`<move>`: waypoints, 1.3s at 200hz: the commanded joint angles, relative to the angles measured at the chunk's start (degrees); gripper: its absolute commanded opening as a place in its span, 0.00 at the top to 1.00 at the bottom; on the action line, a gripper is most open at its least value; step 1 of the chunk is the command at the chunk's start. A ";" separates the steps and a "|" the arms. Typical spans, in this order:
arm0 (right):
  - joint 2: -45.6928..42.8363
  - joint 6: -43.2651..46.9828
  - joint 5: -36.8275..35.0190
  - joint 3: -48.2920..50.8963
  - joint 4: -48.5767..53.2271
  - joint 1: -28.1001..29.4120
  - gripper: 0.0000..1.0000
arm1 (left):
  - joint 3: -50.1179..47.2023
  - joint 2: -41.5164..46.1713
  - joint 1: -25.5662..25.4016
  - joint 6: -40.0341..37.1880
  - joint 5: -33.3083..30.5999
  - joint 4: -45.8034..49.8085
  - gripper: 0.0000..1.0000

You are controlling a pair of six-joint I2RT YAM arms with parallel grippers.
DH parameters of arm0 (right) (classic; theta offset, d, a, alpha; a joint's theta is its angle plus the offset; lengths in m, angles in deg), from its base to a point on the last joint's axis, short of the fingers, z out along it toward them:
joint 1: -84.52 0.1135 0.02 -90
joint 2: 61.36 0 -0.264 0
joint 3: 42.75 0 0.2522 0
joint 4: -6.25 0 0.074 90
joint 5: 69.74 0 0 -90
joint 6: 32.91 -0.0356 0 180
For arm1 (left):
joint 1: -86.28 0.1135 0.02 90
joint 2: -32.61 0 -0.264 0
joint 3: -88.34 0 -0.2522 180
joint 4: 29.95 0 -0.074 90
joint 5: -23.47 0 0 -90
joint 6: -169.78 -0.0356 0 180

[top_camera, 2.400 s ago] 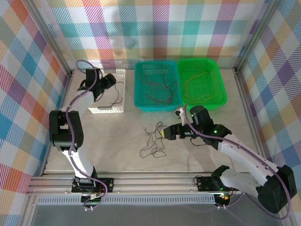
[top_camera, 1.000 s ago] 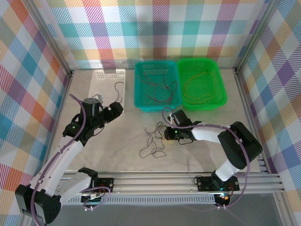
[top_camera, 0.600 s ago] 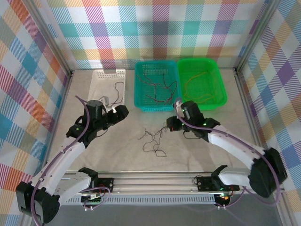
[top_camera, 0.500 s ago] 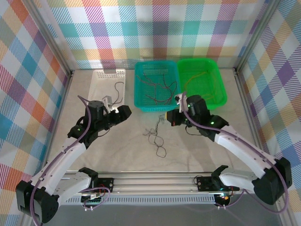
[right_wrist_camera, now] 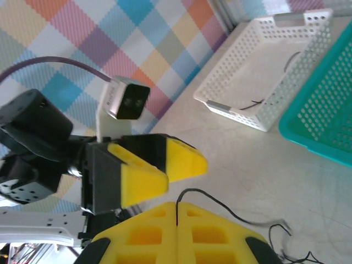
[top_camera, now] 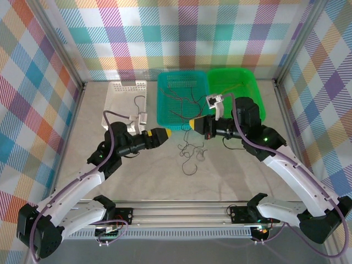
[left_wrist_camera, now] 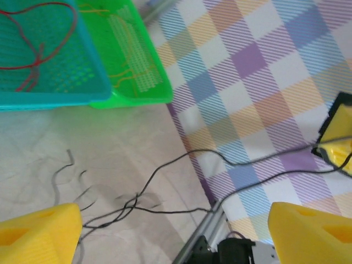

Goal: Untangle the cables

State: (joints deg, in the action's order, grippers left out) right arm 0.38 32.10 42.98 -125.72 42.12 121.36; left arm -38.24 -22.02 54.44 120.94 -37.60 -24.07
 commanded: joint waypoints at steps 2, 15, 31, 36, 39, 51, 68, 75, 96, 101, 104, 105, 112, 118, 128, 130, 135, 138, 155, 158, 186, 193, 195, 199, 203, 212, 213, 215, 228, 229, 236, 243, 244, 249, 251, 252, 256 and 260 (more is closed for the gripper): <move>0.49 -0.12 5.83 -2.74 -1.38 0.26 1.00 | -1.95 -0.32 -2.35 0.42 2.79 -6.99 0.12; 0.58 -0.60 7.28 -3.15 -2.19 0.25 1.00 | -1.92 -0.99 -3.06 0.02 2.81 -6.71 0.12; 0.32 -1.00 8.44 -3.97 -3.04 0.33 1.00 | -2.23 -1.71 -3.75 -0.38 2.91 -6.62 0.12; 0.26 -1.02 8.66 -4.56 -3.12 0.26 1.00 | -2.26 -1.91 -3.86 -0.39 3.01 -6.74 0.12; 0.24 -0.95 8.84 -4.92 -2.99 0.25 1.00 | -2.31 -2.06 -3.95 -0.36 3.06 -6.91 0.12; 0.36 -0.72 9.60 -6.61 -2.63 0.27 1.00 | -2.34 -2.68 -4.35 -0.33 3.65 -7.32 0.12; 0.99 -0.63 10.55 -9.00 -1.82 0.25 1.00 | -2.28 -3.17 -4.92 -0.34 4.25 -8.29 0.11; 1.34 -0.75 11.09 -9.74 -1.65 0.27 1.00 | -2.28 -3.29 -5.23 -0.27 4.38 -8.84 0.11; 2.63 -1.02 12.15 -11.11 -1.00 0.27 1.00 | -2.29 -3.13 -6.12 0.30 4.33 -11.13 0.09; 2.96 -1.09 12.34 -11.21 -0.97 0.29 1.00 | -2.23 -3.04 -6.22 0.69 4.32 -11.61 0.08; 3.10 -1.18 12.51 -11.21 -0.93 0.28 1.00 | -2.24 -2.96 -6.30 0.81 4.22 -11.95 0.08; 3.16 -1.24 12.56 -11.21 -1.02 0.31 1.00 | -2.23 -2.90 -6.30 0.92 4.21 -12.01 0.08; 3.36 -1.66 13.07 -10.97 -1.51 0.28 1.00 | -2.15 -2.76 -6.39 1.38 4.21 -13.13 0.07; 3.56 -2.08 13.42 -10.70 -2.13 0.25 1.00 | -2.17 -2.56 -6.48 1.83 4.32 -13.98 0.07; 3.89 -2.55 13.84 -10.33 -2.84 0.26 1.00 | -1.89 -2.27 -6.57 2.34 4.35 -15.12 0.05; 4.07 -2.66 13.93 -10.38 -2.74 0.32 1.00 | -1.81 -2.22 -6.62 2.40 4.42 -15.36 0.05; 4.22 -2.61 13.91 -10.46 -2.61 0.32 1.00 | -1.62 -2.11 -6.66 2.55 4.59 -15.70 0.05; 4.39 -2.59 13.88 -10.50 -2.55 0.30 1.00 | -1.47 -1.98 -6.66 2.63 4.64 -15.89 0.05; 5.35 -2.58 13.70 -10.97 -1.89 0.26 1.00 | -1.21 -0.89 -6.83 3.23 4.63 -17.22 0.03; 5.58 -2.58 13.87 -10.98 -1.92 0.26 1.00 | -1.17 -0.67 -6.88 3.27 4.53 -17.40 0.03; 7.04 -4.27 15.78 -10.52 -3.16 0.25 1.00 | -0.59 -0.30 -7.23 2.70 3.99 -17.34 0.00; 7.31 -4.44 15.81 -10.34 -3.30 0.25 1.00 | -0.48 -0.58 -7.28 2.57 4.05 -17.32 0.00; 7.34 -4.49 15.85 -10.29 -3.36 0.25 1.00 | -0.46 -0.63 -7.39 2.55 4.10 -17.38 0.00; 7.42 -4.60 15.84 -10.20 -3.41 0.27 1.00 | -0.38 -0.74 -7.51 2.49 4.12 -17.43 0.00; 7.52 -4.69 15.92 -10.16 -3.51 0.25 1.00 | -0.38 -0.83 -7.62 2.43 4.15 -17.48 0.00; 7.62 -4.88 15.97 -10.00 -3.69 0.25 1.00 | -0.37 -1.13 -7.88 2.04 3.98 -17.29 0.00; 7.61 -4.93 16.01 -9.99 -3.72 0.25 1.00 | -0.37 -1.15 -7.93 1.93 3.96 -17.23 0.00; 7.66 -4.90 16.08 -9.92 -3.87 0.25 1.00 | -0.33 -1.17 -7.97 1.82 3.88 -17.01 0.00; 7.70 -5.26 16.36 -9.89 -4.09 0.25 1.00 | -0.28 -1.32 -8.24 1.07 3.72 -16.55 0.00; 7.66 -5.29 16.38 -9.89 -4.18 0.25 1.00 | -0.28 -1.34 -8.29 1.09 3.66 -16.51 0.00; 7.65 -5.50 16.18 -9.74 -4.41 0.25 1.00 | -0.28 -1.27 -8.56 0.58 3.23 -16.19 0.00; 7.69 -5.74 16.34 -9.67 -4.73 0.25 1.00 | 0.04 -1.41 -8.82 0.02 2.70 -15.57 0.00; 7.69 -5.80 16.32 -9.65 -4.80 0.25 1.00 | 0.10 -1.42 -8.84 -0.05 2.62 -15.49 0.00; 7.75 -5.98 16.58 -9.58 -5.07 0.25 1.00 | 0.32 -1.66 -9.02 -0.39 2.35 -15.14 0.00; 7.78 -6.17 16.68 -9.51 -5.24 0.25 1.00 | 0.44 -1.76 -9.10 -0.54 2.16 -15.08 0.00; 7.83 -6.23 16.71 -9.48 -5.28 0.25 1.00 | 0.47 -1.82 -9.20 -0.60 2.04 -14.98 0.00; 8.04 -6.56 16.83 -9.33 -5.55 0.26 1.00 | 0.73 -1.99 -9.36 -0.78 1.67 -14.82 0.00; 8.18 -6.92 17.08 -9.26 -5.90 0.25 1.00 | 0.92 -2.15 -9.48 -1.01 1.37 -14.57 0.00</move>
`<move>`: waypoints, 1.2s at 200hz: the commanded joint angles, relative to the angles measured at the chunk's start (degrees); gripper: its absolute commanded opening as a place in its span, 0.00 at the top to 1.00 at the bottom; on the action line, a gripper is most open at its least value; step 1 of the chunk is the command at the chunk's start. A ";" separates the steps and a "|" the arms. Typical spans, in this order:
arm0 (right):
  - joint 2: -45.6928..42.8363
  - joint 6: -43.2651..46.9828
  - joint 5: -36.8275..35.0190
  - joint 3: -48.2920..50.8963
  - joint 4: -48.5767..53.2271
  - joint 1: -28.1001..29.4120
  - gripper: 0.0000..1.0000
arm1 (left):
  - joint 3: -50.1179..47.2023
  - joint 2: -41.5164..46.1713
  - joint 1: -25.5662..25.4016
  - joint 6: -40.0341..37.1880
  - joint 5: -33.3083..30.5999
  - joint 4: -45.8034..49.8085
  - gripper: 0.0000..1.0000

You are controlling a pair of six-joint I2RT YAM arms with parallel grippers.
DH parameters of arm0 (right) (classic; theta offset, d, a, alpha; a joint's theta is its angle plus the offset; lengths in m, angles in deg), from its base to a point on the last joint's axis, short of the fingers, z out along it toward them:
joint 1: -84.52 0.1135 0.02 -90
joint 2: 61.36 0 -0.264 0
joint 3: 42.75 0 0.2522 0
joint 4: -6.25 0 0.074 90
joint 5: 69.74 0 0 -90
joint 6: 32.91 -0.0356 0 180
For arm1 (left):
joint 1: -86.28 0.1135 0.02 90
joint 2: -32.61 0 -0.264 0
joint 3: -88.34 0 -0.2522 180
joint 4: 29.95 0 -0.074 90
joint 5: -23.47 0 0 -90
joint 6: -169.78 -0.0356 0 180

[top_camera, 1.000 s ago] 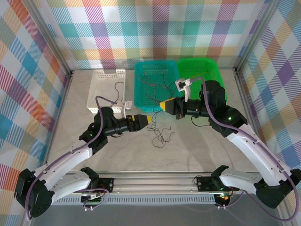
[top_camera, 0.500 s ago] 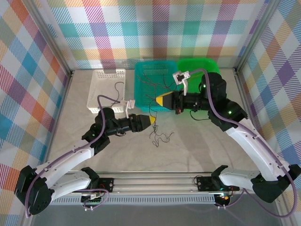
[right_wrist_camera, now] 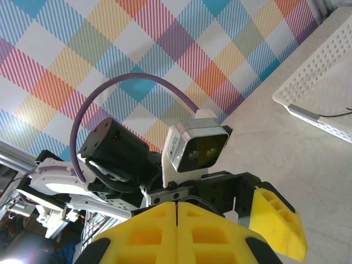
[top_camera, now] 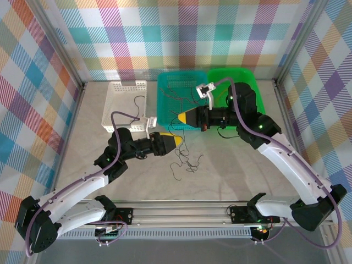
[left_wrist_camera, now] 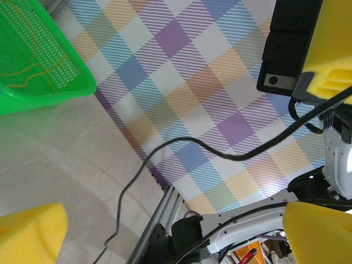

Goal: Untangle the cables

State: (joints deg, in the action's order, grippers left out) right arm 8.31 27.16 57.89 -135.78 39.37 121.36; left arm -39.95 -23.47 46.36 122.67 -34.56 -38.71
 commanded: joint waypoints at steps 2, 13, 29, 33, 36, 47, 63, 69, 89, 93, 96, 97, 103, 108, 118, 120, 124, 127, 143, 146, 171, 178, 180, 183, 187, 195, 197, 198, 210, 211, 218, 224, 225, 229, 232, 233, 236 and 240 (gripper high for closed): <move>0.35 -2.17 2.40 0.89 -3.33 0.25 1.00 | 2.82 -0.86 -1.39 -2.80 -1.80 0.21 0.00; 0.94 -3.33 3.52 1.29 -4.43 0.26 1.00 | 3.60 -1.60 -1.56 -3.35 -2.68 0.72 0.00; 1.17 -5.18 4.78 2.84 -7.05 0.30 1.00 | 4.67 -2.58 -1.66 -4.36 -4.94 1.54 0.01; 1.17 -5.53 5.01 3.20 -7.38 0.33 1.00 | 4.93 -2.73 -1.63 -4.71 -5.58 1.87 0.01; 1.17 -5.63 5.05 3.50 -7.73 0.34 1.00 | 5.19 -2.89 -1.71 -4.94 -6.18 2.12 0.02; 1.22 -6.26 5.15 4.26 -8.39 0.38 1.00 | 6.17 -3.48 -1.73 -6.09 -8.17 3.86 0.04; 1.02 -7.09 5.59 5.23 -9.31 0.35 1.00 | 7.26 -4.61 -1.72 -7.24 -9.90 4.61 0.09; 1.00 -7.31 5.88 5.34 -9.51 0.42 1.00 | 8.03 -5.22 -1.66 -7.86 -10.33 5.53 0.12; 0.65 -8.01 6.20 5.88 -10.21 0.60 1.00 | 9.49 -6.69 -1.66 -8.52 -12.85 7.01 0.21; 0.60 -8.03 6.18 5.88 -10.17 0.67 1.00 | 9.47 -6.91 -1.73 -8.53 -13.36 6.76 0.22; 0.56 -8.04 6.15 5.93 -10.13 0.69 1.00 | 9.46 -6.98 -1.68 -8.51 -13.72 6.67 0.22; 0.56 -7.99 6.19 5.95 -10.13 0.69 1.00 | 9.48 -7.01 -1.67 -8.47 -13.88 6.64 0.23; 0.47 -8.11 6.30 6.04 -10.30 0.77 1.00 | 9.64 -7.14 -1.80 -8.44 -14.45 6.55 0.26; 0.38 -8.10 6.32 6.05 -10.24 0.86 1.00 | 9.79 -7.34 -1.76 -8.59 -14.83 6.45 0.29; 0.35 -8.21 6.25 6.05 -10.13 0.87 1.00 | 10.02 -7.54 -1.74 -8.79 -15.44 6.60 0.37; 0.26 -8.21 6.30 6.09 -10.13 0.93 1.00 | 10.03 -7.62 -1.74 -8.79 -15.62 6.63 0.38; 0.21 -8.14 6.21 6.14 -10.04 0.95 1.00 | 10.06 -7.61 -1.77 -8.79 -15.89 6.55 0.41; 0.20 -8.17 6.23 6.20 -10.04 0.95 1.00 | 10.05 -7.63 -1.74 -8.79 -16.08 6.49 0.44; -0.12 -8.12 5.96 6.55 -9.95 0.95 1.00 | 10.07 -7.55 -1.80 -8.73 -16.67 6.35 0.59; -0.19 -8.06 5.97 6.58 -9.91 1.00 1.00 | 10.04 -7.48 -1.74 -8.74 -16.85 6.35 0.60; -0.84 -7.79 4.96 7.28 -9.54 0.95 1.00 | 9.90 -6.88 -1.75 -8.71 -17.05 6.59 0.86; -1.06 -7.40 4.61 7.28 -9.16 0.93 1.00 | 9.94 -6.60 -1.79 -8.79 -16.96 6.94 0.96; -1.06 -7.28 4.40 7.28 -8.98 0.95 1.00 | 9.95 -6.53 -1.75 -8.79 -17.05 7.07 1.00; -1.21 -7.12 4.18 7.24 -8.61 0.95 1.00 | 9.95 -6.36 -1.75 -8.79 -17.08 7.39 1.00; -1.34 -6.81 3.43 7.13 -8.14 0.96 1.00 | 10.01 -6.05 -1.74 -8.84 -17.18 7.76 1.00; -1.68 -6.06 2.34 7.04 -6.88 0.95 1.00 | 9.95 -5.34 -1.74 -9.12 -17.19 8.56 1.00; -1.83 -5.92 2.03 7.02 -6.66 0.95 1.00 | 9.95 -5.05 -1.67 -9.14 -17.40 8.84 1.00; -1.87 -5.74 1.89 7.02 -6.46 0.95 1.00 | 9.95 -4.94 -1.66 -9.18 -17.43 8.91 1.00; -2.32 -4.47 -0.28 6.93 -4.51 0.91 1.00 | 9.99 -3.16 -1.74 -9.80 -18.44 11.06 1.00; -2.38 -4.32 -0.50 6.93 -4.33 0.93 1.00 | 10.01 -2.99 -1.74 -9.82 -18.52 11.34 1.00; -2.70 -3.42 -2.24 7.09 -2.93 0.89 1.00 | 10.35 -1.90 -1.69 -10.01 -20.12 13.65 1.00; -3.02 -2.77 -3.85 7.46 -2.11 0.87 1.00 | 10.77 -0.93 -1.53 -10.12 -21.28 15.46 1.00; -3.08 -2.68 -4.08 7.59 -2.08 0.82 1.00 | 10.84 -0.77 -1.55 -10.12 -21.44 15.74 1.00; -3.40 -2.32 -4.59 8.10 -2.04 0.78 1.00 | 11.10 -0.23 -1.35 -10.11 -21.93 16.69 1.00; -3.56 -2.10 -4.86 8.54 -2.26 0.73 1.00 | 11.25 0.12 -1.18 -10.02 -22.09 17.40 1.00; -3.61 -2.04 -4.89 8.70 -2.28 0.71 1.00 | 11.35 0.19 -1.15 -9.98 -22.15 17.54 1.00; -3.81 -1.79 -5.01 9.05 -2.42 0.63 0.99 | 11.57 0.54 -1.00 -9.79 -22.28 18.19 1.00; -4.05 -1.44 -5.16 9.75 -2.71 0.57 0.97 | 11.80 0.96 -0.68 -9.44 -22.41 18.95 1.00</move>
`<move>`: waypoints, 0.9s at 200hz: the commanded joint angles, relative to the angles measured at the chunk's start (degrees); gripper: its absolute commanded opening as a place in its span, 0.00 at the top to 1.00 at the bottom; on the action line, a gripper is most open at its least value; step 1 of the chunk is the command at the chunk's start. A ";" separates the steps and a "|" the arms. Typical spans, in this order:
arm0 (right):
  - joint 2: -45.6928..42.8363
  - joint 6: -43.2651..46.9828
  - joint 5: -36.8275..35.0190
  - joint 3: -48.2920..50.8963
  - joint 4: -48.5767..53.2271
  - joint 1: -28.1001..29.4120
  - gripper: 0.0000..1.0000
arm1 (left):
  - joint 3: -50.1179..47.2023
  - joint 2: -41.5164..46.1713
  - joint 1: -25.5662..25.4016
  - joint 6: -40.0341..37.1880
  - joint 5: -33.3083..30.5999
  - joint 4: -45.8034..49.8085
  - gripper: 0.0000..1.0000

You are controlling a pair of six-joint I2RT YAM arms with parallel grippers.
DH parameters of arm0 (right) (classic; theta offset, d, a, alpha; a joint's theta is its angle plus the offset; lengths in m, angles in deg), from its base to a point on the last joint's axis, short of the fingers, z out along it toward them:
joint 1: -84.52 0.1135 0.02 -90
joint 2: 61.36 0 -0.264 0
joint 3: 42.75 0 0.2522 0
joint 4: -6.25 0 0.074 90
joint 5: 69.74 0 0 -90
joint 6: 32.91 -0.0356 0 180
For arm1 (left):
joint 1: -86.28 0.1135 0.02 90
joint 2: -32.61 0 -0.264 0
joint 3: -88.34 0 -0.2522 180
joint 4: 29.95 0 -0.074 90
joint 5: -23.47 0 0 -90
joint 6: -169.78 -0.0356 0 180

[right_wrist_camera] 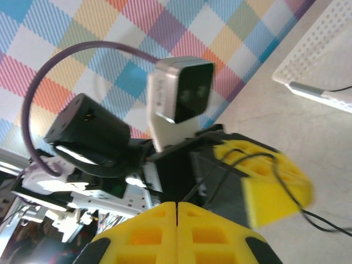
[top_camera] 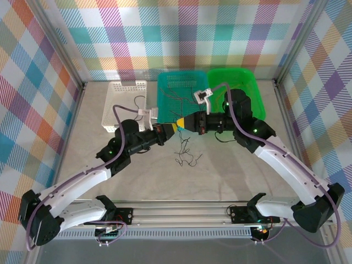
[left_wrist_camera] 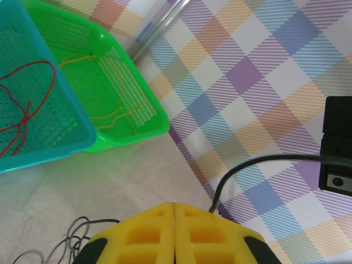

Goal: Untangle the cables

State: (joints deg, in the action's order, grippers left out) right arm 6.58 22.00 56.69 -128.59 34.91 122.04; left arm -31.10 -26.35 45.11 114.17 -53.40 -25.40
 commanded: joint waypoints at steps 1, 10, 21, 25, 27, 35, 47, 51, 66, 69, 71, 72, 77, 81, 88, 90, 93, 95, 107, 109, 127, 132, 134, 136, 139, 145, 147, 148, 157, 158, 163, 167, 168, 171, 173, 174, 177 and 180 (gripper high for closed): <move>-2.35 3.85 -4.02 2.73 1.69 -0.18 0.96 | 2.99 3.94 0.65 -0.84 -3.56 5.71 1.00; -3.05 4.80 -5.81 3.93 1.94 -0.23 0.86 | 3.72 4.67 1.21 0.09 -3.58 7.10 1.00; -4.02 5.57 -8.51 5.54 2.51 -0.47 0.62 | 5.26 4.83 2.12 1.16 -3.18 9.47 1.00; -4.48 5.87 -9.18 6.29 2.51 -0.58 0.55 | 5.95 4.85 2.35 1.48 -2.99 10.22 1.00; -4.73 5.99 -9.53 6.72 2.44 -0.64 0.52 | 6.28 4.80 2.50 1.71 -2.90 10.67 1.00; -5.67 6.39 -10.89 8.38 2.29 -0.98 0.42 | 7.43 4.79 3.18 2.42 -2.43 12.10 1.00; -6.93 7.58 -12.08 10.87 1.88 -1.44 0.35 | 9.74 4.67 4.22 3.16 -2.03 14.70 1.00; -7.21 8.37 -12.57 11.81 1.87 -1.40 0.33 | 10.52 4.73 4.69 3.36 -1.98 15.53 1.00; -7.64 10.83 -13.72 14.92 1.55 -1.40 0.31 | 13.23 4.31 6.03 4.37 -1.77 18.08 1.00; -7.65 11.30 -13.45 15.81 1.19 -1.39 0.30 | 13.67 4.24 6.21 4.59 -1.71 18.30 1.00; -7.58 11.52 -13.19 16.35 0.86 -1.39 0.30 | 13.97 4.21 6.30 4.80 -1.64 18.65 1.00; -7.53 11.62 -13.03 16.61 0.63 -1.39 0.30 | 14.12 4.16 6.38 4.89 -1.62 18.81 1.00; -7.40 11.86 -12.53 18.06 -0.43 -1.39 0.30 | 14.95 3.98 6.53 5.21 -1.77 19.44 1.00; -7.18 11.88 -12.07 19.11 -1.65 -1.39 0.29 | 15.48 3.83 6.60 5.41 -1.90 19.96 1.00; -6.76 11.70 -11.03 21.52 -4.29 -1.37 0.29 | 16.42 3.54 6.63 5.77 -2.09 20.64 1.00; -6.64 11.53 -10.52 22.10 -5.15 -1.32 0.29 | 16.59 3.47 6.63 5.82 -2.17 20.77 1.00; -6.35 11.28 -9.97 23.13 -6.52 -1.32 0.29 | 16.95 3.35 6.65 5.98 -2.34 21.07 1.00; -6.34 11.03 -9.66 23.78 -7.51 -1.31 0.29 | 17.16 3.27 6.68 6.07 -2.45 21.21 1.00; -5.52 9.27 -8.36 27.93 -14.30 -0.94 0.28 | 17.94 2.99 6.71 6.84 -2.81 21.39 1.00; -5.36 8.91 -8.31 28.58 -15.65 -0.78 0.28 | 18.01 2.98 6.71 6.87 -2.83 21.42 1.00; -3.23 7.37 -9.16 32.41 -24.56 1.12 0.27 | 18.58 2.62 6.74 8.19 -2.58 20.86 1.00; -2.27 7.36 -9.86 32.68 -26.16 1.86 0.27 | 18.67 2.57 6.73 8.58 -2.62 20.82 1.00; -1.87 7.40 -10.14 32.69 -26.74 2.19 0.27 | 18.72 2.56 6.76 8.74 -2.65 20.75 1.00; -1.50 7.47 -10.47 32.83 -27.26 2.49 0.27 | 18.70 2.50 6.73 8.87 -2.66 20.73 1.00; -0.88 7.61 -10.89 32.77 -27.80 3.00 0.27 | 18.75 2.51 6.72 9.01 -2.67 20.65 1.00; 0.32 7.79 -11.50 32.59 -29.03 3.95 0.27 | 18.84 2.46 6.79 9.34 -2.78 20.55 1.00; 0.76 7.83 -11.78 32.45 -29.52 4.25 0.27 | 18.85 2.52 6.73 9.41 -2.78 20.49 1.00; 0.99 7.88 -11.93 32.44 -29.81 4.41 0.27 | 18.85 2.52 6.72 9.48 -2.77 20.43 1.00; 2.99 7.48 -12.77 31.95 -32.03 5.69 0.27 | 18.83 2.57 6.72 9.71 -2.94 20.29 1.00; 3.25 7.40 -12.86 31.89 -32.25 5.80 0.27 | 18.84 2.55 6.72 9.67 -2.98 20.29 1.00; 4.42 6.97 -12.98 31.54 -33.36 6.41 0.27 | 18.95 2.58 6.79 9.71 -3.10 20.41 1.00; 5.31 6.73 -13.05 31.11 -34.11 6.78 0.27 | 18.94 2.57 6.72 9.72 -3.25 20.53 1.00; 5.64 6.58 -13.09 31.03 -34.26 6.87 0.27 | 18.94 2.55 6.72 9.77 -3.27 20.54 1.00; 6.35 6.37 -13.17 30.74 -34.75 7.21 0.27 | 18.94 2.54 6.71 9.83 -3.35 20.48 1.00; 6.86 6.20 -13.23 30.54 -34.98 7.39 0.27 | 18.94 2.58 6.71 9.89 -3.36 20.47 1.00; 7.12 6.14 -13.27 30.43 -35.18 7.48 0.27 | 18.89 2.56 6.76 9.90 -3.37 20.47 1.00; 7.64 5.90 -13.37 30.23 -35.66 7.75 0.27 | 18.93 2.55 6.72 9.90 -3.37 20.51 1.00; 8.25 5.66 -13.37 30.09 -36.24 8.01 0.27 | 18.93 2.59 6.72 9.93 -3.37 20.47 1.00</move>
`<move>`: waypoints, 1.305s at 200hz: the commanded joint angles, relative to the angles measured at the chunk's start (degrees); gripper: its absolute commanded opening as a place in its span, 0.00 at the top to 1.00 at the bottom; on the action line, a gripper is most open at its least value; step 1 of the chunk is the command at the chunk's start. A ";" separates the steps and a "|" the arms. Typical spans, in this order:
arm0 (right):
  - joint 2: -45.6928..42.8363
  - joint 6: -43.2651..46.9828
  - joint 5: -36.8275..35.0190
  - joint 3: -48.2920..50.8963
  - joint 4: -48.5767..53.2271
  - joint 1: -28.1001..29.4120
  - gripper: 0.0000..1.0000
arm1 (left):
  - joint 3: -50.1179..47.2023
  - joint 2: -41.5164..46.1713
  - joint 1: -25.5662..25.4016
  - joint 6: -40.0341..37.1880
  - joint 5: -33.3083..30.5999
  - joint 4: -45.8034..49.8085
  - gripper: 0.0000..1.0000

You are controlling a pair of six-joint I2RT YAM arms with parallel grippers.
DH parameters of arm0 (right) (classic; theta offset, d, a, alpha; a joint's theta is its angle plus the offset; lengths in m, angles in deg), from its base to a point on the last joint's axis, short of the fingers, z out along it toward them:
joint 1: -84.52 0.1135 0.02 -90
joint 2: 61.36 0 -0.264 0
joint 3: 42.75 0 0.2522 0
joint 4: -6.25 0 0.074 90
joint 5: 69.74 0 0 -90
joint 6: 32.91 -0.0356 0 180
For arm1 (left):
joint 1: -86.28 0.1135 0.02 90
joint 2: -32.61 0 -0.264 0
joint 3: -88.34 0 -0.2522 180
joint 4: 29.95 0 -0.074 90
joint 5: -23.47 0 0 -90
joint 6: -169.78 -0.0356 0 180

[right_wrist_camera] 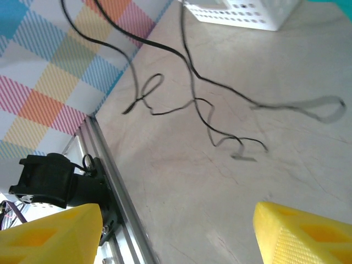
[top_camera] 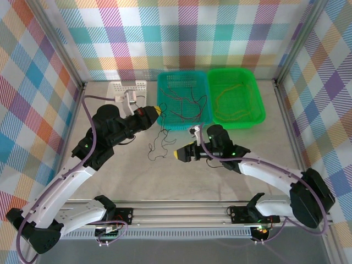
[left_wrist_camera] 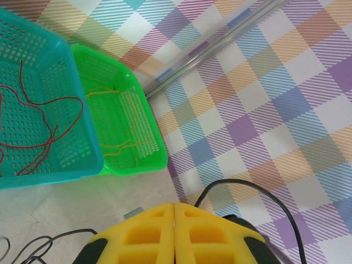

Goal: Untangle the cables

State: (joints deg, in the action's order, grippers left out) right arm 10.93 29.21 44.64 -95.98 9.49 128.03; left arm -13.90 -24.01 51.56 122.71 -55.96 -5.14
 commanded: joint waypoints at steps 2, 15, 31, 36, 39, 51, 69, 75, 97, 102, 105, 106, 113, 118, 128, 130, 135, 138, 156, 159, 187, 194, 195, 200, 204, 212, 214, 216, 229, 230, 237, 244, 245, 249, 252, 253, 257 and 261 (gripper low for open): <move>4.24 -1.67 -1.22 -2.67 -11.36 2.20 0.27 | 1.73 0.27 0.27 1.39 -0.81 0.20 1.00; 6.49 -2.44 -1.61 -2.98 -14.13 3.47 0.27 | 1.67 0.31 0.27 1.60 -1.12 0.14 1.00; 8.21 -3.03 -3.39 -2.98 -16.53 4.92 0.27 | 1.54 0.53 0.29 1.63 -1.67 0.20 1.00; 8.59 -3.24 -4.24 -2.84 -17.16 5.21 0.27 | 1.54 0.53 0.27 1.71 -1.76 0.20 1.00; 8.71 -3.36 -4.81 -2.74 -17.46 5.45 0.27 | 1.53 0.54 0.27 1.71 -1.82 0.12 1.00; 9.08 -3.42 -7.42 -2.43 -18.64 6.51 0.27 | 1.47 0.48 0.27 1.78 -2.03 0.11 1.00; 9.23 -2.74 -11.02 -1.94 -20.93 8.55 0.28 | 1.21 0.43 0.27 2.19 -2.35 -0.22 1.00; 8.93 -2.13 -12.28 -1.85 -21.33 9.39 0.28 | 1.18 0.33 0.27 2.31 -2.56 -0.16 1.00; 7.98 0.10 -17.21 -1.99 -20.18 11.67 0.27 | 1.12 0.35 0.23 2.74 -2.55 -0.45 1.00; 7.95 0.40 -18.22 -2.10 -19.36 11.85 0.28 | 1.03 0.29 0.31 2.84 -2.41 -0.65 1.00; 7.95 0.49 -18.90 -2.14 -18.99 11.82 0.28 | 1.06 0.29 0.20 2.86 -2.36 -0.74 1.00; 7.95 0.52 -19.09 -2.13 -18.78 11.80 0.28 | 1.05 0.33 0.19 2.86 -2.38 -0.75 1.00; 7.85 0.81 -19.88 -2.12 -18.12 11.86 0.28 | 1.08 0.36 0.18 2.85 -2.39 -0.69 1.00; 7.79 0.95 -19.66 -2.10 -17.98 11.86 0.28 | 1.18 0.44 0.22 2.77 -2.63 -0.54 1.00; 7.60 0.82 -18.18 -1.94 -18.17 11.84 0.29 | 1.36 0.53 0.18 2.48 -3.20 -0.03 1.00; 7.60 0.77 -17.93 -1.98 -18.31 11.92 0.30 | 1.38 0.48 0.22 2.43 -3.30 0.06 1.00; 7.49 0.43 -17.51 -1.86 -18.58 12.06 0.30 | 1.38 0.62 0.18 2.41 -3.36 0.11 1.00; 7.58 0.34 -17.35 -1.89 -18.79 12.23 0.30 | 1.38 0.56 0.22 2.45 -3.36 0.05 1.00; 8.14 0.14 -18.19 -2.22 -20.33 13.95 0.29 | 1.47 0.36 0.19 2.77 -3.11 -0.44 1.00; 8.39 0.11 -18.30 -2.26 -20.85 14.20 0.29 | 1.44 0.25 0.18 2.79 -3.10 -0.49 1.00; 11.70 -1.76 -20.07 -4.17 -22.69 14.94 0.28 | 1.47 -0.01 0.25 2.77 -3.22 -0.49 1.00; 12.84 -2.52 -20.27 -4.86 -23.19 14.93 0.27 | 1.43 0.08 0.10 2.80 -3.25 -0.50 1.00; 13.08 -2.61 -20.26 -4.93 -23.30 14.93 0.27 | 1.45 0.05 0.09 2.78 -3.22 -0.50 1.00; 14.14 -3.12 -20.14 -5.37 -23.86 14.95 0.28 | 1.41 0.08 0.09 2.84 -3.19 -0.50 1.00; 14.87 -3.38 -19.93 -5.84 -24.23 14.99 0.28 | 1.45 0.03 0.09 2.84 -3.23 -0.42 1.00; 16.17 -4.03 -20.00 -6.73 -24.38 15.07 0.28 | 1.47 0.11 0.01 2.80 -3.36 -0.33 1.00; 16.45 -4.20 -20.21 -6.94 -24.37 15.10 0.27 | 1.47 0.17 0.00 2.77 -3.40 -0.26 1.00; 16.76 -4.31 -20.42 -7.14 -24.30 15.09 0.27 | 1.47 0.15 0.00 2.77 -3.39 -0.18 1.00; 18.22 -4.90 -22.16 -8.03 -24.08 15.14 0.28 | 1.47 0.33 -0.17 2.65 -3.58 -0.08 1.00; 18.36 -4.94 -22.35 -8.06 -24.08 15.13 0.28 | 1.47 0.35 -0.17 2.58 -3.64 -0.07 1.00; 18.83 -4.87 -23.49 -8.41 -23.40 15.16 0.28 | 1.47 0.42 -0.23 2.51 -3.66 0.10 1.00; 19.23 -4.64 -24.40 -8.72 -22.74 15.20 0.28 | 1.47 0.49 -0.30 2.38 -3.79 0.27 1.00; 19.26 -4.64 -24.57 -8.75 -22.59 15.16 0.28 | 1.43 0.48 -0.32 2.35 -3.75 0.28 1.00; 19.35 -4.71 -25.18 -9.01 -21.92 15.18 0.28 | 1.46 0.61 -0.35 2.26 -3.80 0.37 1.00; 19.41 -4.60 -25.73 -9.19 -21.16 15.20 0.28 | 1.47 0.60 -0.32 2.17 -3.84 0.45 1.00; 19.39 -4.62 -25.89 -9.21 -20.96 15.20 0.28 | 1.47 0.57 -0.33 2.16 -3.87 0.46 1.00; 19.54 -4.52 -26.33 -9.39 -20.32 15.17 0.28 | 1.46 0.63 -0.42 2.07 -3.96 0.59 1.00; 19.69 -4.51 -26.78 -9.48 -20.25 15.17 0.29 | 1.47 0.79 -0.41 1.94 -4.01 0.59 1.00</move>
State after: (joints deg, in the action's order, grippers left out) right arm 30.06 25.61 22.18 -102.91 -11.49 142.84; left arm -13.90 -24.01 51.49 125.23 -59.04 -4.05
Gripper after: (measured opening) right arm 0.717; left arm 0.046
